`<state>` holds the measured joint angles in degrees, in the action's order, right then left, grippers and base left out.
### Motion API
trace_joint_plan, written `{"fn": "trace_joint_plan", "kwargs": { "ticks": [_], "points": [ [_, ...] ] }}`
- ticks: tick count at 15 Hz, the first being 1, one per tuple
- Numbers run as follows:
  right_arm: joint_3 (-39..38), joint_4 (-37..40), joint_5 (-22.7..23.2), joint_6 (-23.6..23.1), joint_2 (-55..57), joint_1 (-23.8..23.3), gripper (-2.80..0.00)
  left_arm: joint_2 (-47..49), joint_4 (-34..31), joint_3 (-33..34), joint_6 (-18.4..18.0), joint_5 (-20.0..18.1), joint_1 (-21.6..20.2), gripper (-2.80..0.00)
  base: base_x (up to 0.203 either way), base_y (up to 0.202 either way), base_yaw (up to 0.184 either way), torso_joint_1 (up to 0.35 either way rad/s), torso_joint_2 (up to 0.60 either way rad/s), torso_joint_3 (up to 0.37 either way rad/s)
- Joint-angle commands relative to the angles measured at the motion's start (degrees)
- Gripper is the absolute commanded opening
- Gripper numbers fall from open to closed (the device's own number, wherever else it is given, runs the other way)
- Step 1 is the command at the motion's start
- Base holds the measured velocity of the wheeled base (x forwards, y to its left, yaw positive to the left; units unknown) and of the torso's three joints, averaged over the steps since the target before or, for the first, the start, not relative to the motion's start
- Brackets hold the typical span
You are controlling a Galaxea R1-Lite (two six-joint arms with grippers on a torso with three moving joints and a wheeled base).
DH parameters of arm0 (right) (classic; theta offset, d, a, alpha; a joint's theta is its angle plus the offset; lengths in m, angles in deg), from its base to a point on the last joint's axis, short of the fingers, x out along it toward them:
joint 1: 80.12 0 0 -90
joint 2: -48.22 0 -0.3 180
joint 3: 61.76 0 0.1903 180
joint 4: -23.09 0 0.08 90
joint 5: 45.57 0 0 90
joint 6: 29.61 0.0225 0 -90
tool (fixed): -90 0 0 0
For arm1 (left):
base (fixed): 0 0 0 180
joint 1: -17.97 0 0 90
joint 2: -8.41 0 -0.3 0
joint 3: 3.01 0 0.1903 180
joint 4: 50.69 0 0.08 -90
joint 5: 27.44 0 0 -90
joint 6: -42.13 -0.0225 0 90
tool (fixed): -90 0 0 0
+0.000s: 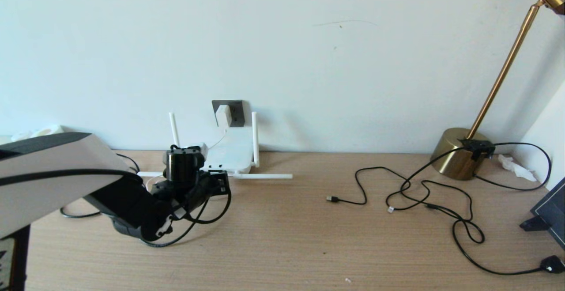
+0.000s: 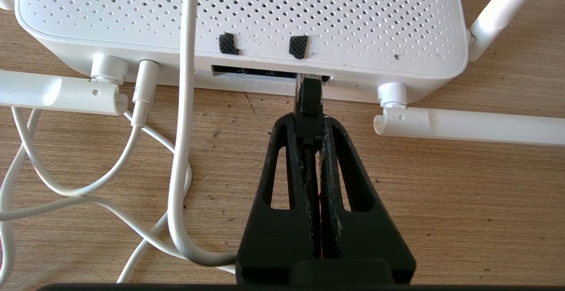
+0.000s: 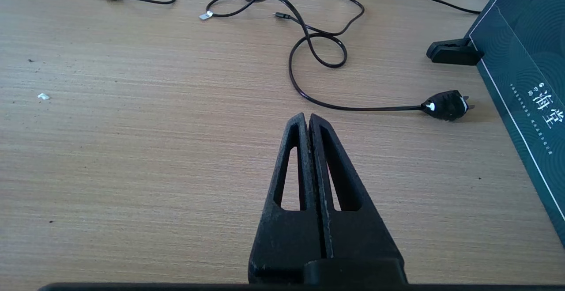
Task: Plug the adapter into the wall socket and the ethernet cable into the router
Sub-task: Plug cable into router interface
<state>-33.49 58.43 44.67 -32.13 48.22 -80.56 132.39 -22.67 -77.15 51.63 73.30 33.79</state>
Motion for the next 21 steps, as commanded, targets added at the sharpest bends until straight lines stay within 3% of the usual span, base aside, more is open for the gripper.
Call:
{"fn": "trace_joint_plan", "kwargs": {
  "ticks": [1,21],
  "points": [
    [0.0,0.1,0.0,0.0,0.1,0.0,-2.8,0.1,0.4,-0.4,0.1,0.1,0.0,-2.8,0.0,0.0,0.0,0.0,0.0,0.0],
    [0.0,0.1,0.0,0.0,0.1,0.1,-2.8,2.6,0.4,-1.5,-0.2,-2.1,-1.4,-2.8,0.0,0.0,0.0,0.0,0.0,0.0]
  ]
}}
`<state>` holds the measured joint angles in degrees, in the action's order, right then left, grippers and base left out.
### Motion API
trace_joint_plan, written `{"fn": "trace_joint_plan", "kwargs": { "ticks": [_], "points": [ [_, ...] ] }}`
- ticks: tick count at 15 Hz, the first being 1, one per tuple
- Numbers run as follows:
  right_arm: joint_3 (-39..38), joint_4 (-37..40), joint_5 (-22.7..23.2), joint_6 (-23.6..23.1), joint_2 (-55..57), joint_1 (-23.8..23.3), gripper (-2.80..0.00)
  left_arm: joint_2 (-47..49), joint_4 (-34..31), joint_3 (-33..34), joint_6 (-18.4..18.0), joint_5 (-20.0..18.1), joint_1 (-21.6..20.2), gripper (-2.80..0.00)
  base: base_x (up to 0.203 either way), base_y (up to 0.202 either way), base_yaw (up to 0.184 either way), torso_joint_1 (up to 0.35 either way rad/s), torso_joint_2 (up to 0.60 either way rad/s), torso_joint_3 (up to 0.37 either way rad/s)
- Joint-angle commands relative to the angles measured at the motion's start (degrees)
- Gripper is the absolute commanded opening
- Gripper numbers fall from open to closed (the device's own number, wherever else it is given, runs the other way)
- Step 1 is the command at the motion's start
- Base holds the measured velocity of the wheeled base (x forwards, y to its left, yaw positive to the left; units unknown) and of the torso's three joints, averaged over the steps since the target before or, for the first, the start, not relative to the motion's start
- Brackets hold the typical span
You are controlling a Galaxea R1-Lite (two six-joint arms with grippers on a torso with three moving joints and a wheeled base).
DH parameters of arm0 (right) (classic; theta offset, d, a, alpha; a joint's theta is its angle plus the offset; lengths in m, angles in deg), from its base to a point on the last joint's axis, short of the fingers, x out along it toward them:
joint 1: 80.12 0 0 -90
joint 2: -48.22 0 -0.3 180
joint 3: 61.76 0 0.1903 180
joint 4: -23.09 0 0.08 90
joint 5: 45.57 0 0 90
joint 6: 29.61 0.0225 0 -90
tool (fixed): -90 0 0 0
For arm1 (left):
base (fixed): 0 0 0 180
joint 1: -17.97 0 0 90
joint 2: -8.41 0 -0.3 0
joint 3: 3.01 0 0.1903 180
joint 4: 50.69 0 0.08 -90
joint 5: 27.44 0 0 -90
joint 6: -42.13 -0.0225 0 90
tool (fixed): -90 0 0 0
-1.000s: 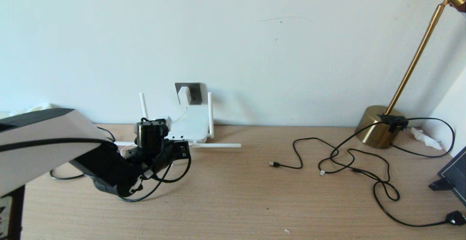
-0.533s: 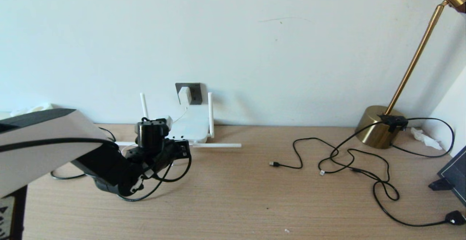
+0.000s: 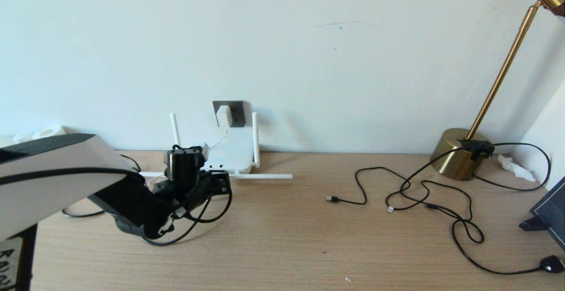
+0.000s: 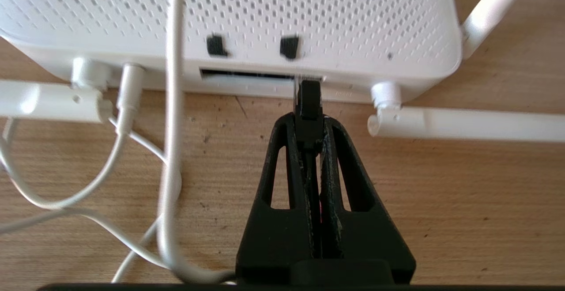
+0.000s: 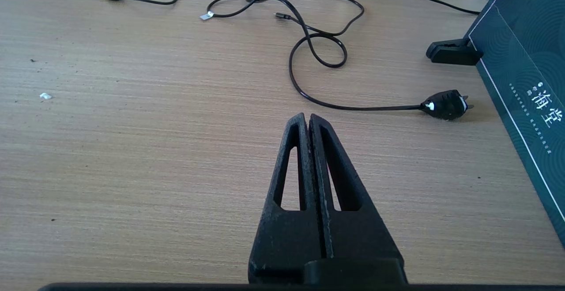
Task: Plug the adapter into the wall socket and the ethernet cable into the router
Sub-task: Plug cable into router interface
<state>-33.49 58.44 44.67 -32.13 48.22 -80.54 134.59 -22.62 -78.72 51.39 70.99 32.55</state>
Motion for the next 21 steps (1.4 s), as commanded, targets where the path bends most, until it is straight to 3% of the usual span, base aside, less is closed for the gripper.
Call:
{"fn": "trace_joint_plan", "kwargs": {
  "ticks": [1,21],
  "points": [
    [-0.1,0.1,0.0,0.0,0.1,0.0,-2.8,0.4,0.3,0.1,0.1,0.2,-0.2,-2.8,0.0,0.0,0.0,0.0,0.0,0.0],
    [0.0,0.1,0.0,0.0,0.1,0.0,-2.8,-2.3,0.3,1.9,0.0,0.2,-0.1,-2.8,0.0,0.0,0.0,0.0,0.0,0.0]
  ]
}}
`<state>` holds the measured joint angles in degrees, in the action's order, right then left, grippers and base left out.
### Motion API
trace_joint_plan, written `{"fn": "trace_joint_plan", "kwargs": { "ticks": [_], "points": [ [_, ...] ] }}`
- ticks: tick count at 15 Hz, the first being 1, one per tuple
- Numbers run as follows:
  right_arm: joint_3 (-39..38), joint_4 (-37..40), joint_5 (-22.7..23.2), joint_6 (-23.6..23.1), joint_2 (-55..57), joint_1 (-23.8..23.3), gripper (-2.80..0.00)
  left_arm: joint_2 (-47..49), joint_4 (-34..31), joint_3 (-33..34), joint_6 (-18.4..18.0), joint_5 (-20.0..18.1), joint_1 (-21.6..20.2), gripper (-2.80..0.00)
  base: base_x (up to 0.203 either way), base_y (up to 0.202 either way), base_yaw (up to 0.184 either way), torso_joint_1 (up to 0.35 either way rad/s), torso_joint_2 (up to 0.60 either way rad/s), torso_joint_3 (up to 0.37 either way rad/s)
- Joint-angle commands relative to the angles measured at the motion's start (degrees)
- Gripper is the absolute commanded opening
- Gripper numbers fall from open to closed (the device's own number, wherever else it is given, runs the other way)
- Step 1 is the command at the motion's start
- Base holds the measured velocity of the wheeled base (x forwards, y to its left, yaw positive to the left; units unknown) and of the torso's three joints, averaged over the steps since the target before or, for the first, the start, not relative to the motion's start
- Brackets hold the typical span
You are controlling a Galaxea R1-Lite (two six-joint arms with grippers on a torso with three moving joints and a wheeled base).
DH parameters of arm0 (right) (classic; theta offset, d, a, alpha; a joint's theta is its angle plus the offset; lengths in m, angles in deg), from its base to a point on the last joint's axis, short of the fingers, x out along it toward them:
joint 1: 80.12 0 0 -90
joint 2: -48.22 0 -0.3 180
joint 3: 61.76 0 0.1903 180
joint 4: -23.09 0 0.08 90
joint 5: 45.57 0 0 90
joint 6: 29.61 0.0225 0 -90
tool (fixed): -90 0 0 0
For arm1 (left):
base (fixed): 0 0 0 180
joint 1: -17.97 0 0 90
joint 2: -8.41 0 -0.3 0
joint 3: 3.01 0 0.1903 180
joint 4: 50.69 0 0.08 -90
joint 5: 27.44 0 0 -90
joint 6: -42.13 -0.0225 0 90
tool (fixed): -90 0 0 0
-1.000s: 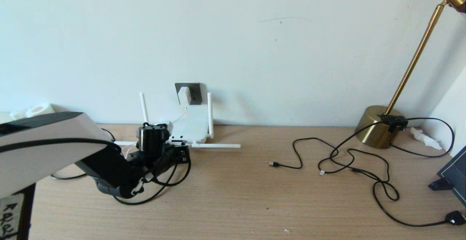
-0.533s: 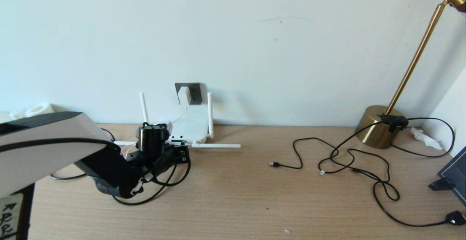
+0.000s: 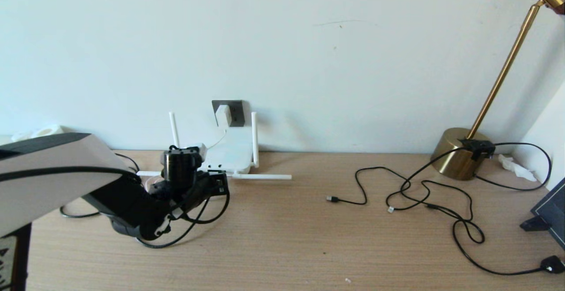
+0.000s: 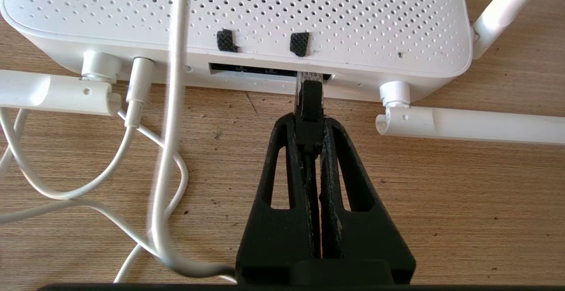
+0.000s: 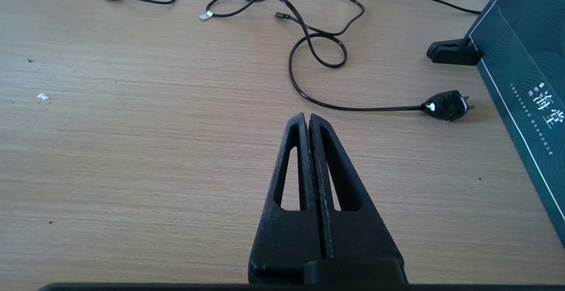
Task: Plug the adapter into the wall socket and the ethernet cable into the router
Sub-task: Plug cable into router interface
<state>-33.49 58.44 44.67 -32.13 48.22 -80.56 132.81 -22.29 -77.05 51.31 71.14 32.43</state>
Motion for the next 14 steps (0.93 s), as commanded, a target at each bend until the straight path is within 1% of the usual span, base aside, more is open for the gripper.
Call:
{"fn": "trace_joint_plan", "kwargs": {
  "ticks": [1,8,14],
  "points": [
    [-0.1,0.1,0.0,0.0,0.1,0.0,-2.8,-0.9,0.0,0.7,0.0,0.0,0.1,-2.8,0.0,0.0,0.0,0.0,0.0,0.0],
    [0.0,0.1,0.0,0.0,0.1,0.0,-2.8,-2.8,0.0,3.9,0.1,0.0,0.3,-2.8,0.0,0.0,0.0,0.0,0.0,0.0],
    [0.0,0.1,0.0,0.0,0.1,0.0,-2.8,-2.9,0.1,4.4,0.3,0.0,0.3,-2.8,0.0,0.0,0.0,0.0,0.0,0.0]
  ]
}}
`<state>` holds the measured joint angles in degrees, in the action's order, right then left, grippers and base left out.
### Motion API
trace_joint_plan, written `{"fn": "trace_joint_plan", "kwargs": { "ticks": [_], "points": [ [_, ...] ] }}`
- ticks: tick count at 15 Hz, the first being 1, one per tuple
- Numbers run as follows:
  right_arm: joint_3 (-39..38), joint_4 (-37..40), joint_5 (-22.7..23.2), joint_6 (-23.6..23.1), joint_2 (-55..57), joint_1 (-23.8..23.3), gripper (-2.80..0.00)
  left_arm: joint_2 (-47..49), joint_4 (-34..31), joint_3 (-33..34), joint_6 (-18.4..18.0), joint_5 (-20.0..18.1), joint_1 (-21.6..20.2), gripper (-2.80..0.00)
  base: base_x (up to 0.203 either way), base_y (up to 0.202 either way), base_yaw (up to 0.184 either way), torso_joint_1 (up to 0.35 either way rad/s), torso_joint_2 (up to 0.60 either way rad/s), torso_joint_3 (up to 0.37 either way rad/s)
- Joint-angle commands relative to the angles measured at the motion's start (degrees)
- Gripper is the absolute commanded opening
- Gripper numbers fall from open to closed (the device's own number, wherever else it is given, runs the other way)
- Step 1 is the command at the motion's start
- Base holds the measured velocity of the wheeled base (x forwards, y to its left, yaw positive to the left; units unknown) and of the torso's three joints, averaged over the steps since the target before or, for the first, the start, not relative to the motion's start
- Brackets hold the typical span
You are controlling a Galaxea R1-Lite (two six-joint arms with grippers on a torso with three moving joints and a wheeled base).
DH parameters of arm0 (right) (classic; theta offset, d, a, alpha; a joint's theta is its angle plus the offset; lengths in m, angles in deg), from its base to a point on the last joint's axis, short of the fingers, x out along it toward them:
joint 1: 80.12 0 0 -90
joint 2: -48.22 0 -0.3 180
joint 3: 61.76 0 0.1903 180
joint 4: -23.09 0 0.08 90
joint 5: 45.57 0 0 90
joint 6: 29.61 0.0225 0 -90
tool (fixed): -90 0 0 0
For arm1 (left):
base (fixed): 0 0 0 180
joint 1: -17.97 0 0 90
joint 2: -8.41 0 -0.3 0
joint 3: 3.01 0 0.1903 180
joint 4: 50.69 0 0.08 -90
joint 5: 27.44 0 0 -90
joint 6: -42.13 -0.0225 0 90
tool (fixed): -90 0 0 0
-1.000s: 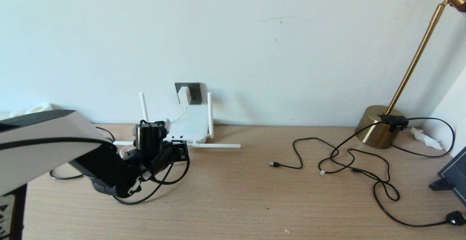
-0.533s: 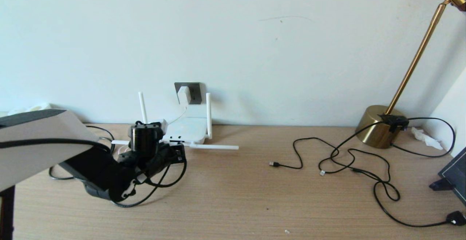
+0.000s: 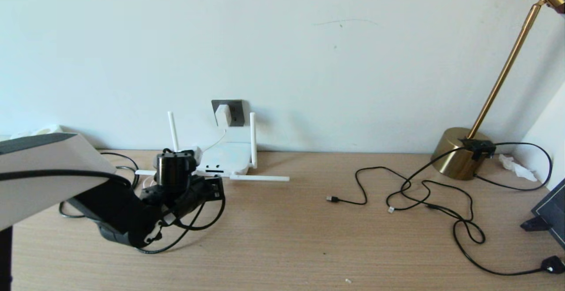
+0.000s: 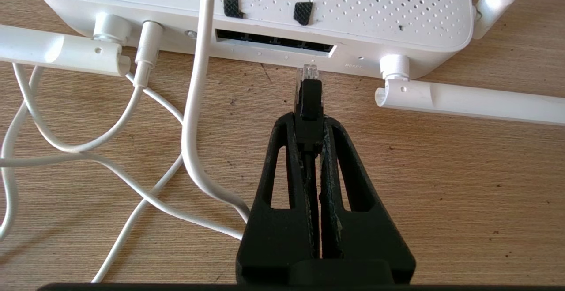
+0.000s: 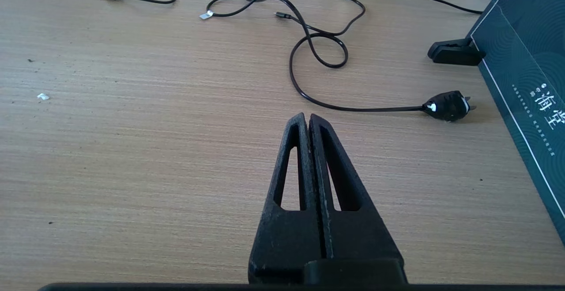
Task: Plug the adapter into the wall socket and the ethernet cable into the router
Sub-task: Plug cable into router interface
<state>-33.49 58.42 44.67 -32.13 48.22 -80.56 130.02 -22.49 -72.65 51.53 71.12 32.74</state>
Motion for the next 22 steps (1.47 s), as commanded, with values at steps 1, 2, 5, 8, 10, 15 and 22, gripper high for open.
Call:
{"fn": "trace_joint_plan", "kwargs": {
  "ticks": [1,2,5,8,10,15,22],
  "points": [
    [0.0,0.1,0.0,0.0,0.1,0.0,-2.8,-0.1,0.3,0.0,0.1,0.1,0.0,-2.8,0.0,0.0,0.0,0.0,0.0,0.0],
    [0.0,0.1,0.0,0.0,0.1,0.0,-2.8,-0.1,0.3,0.0,0.1,0.0,-0.1,-2.8,0.0,0.0,0.0,0.0,0.0,0.0],
    [-0.1,0.1,0.0,0.0,0.1,0.0,-2.8,0.1,0.3,-0.5,0.0,-0.8,-0.5,-2.8,0.0,0.0,0.0,0.0,0.0,0.0],
    [0.0,0.1,0.0,0.0,0.1,0.0,-2.8,-0.1,0.2,-1.0,-0.3,-1.8,-0.8,-2.8,0.0,0.0,0.0,0.0,0.0,0.0],
    [0.0,0.1,0.0,0.0,0.1,0.0,-2.8,-0.3,0.2,-1.1,-0.5,-2.7,-1.0,-2.8,0.0,0.0,0.0,0.0,0.0,0.0],
    [0.0,0.1,0.0,0.0,0.1,0.0,-2.8,-0.1,0.1,-1.0,-2.8,-4.6,-2.7,-2.8,0.0,0.0,0.0,0.0,0.0,0.0],
    [-0.1,0.1,0.0,0.0,0.1,0.0,-2.8,0.2,0.2,-0.7,-2.8,-4.6,-2.8,-2.8,0.0,0.0,0.0,0.0,0.0,0.0]
  ]
}}
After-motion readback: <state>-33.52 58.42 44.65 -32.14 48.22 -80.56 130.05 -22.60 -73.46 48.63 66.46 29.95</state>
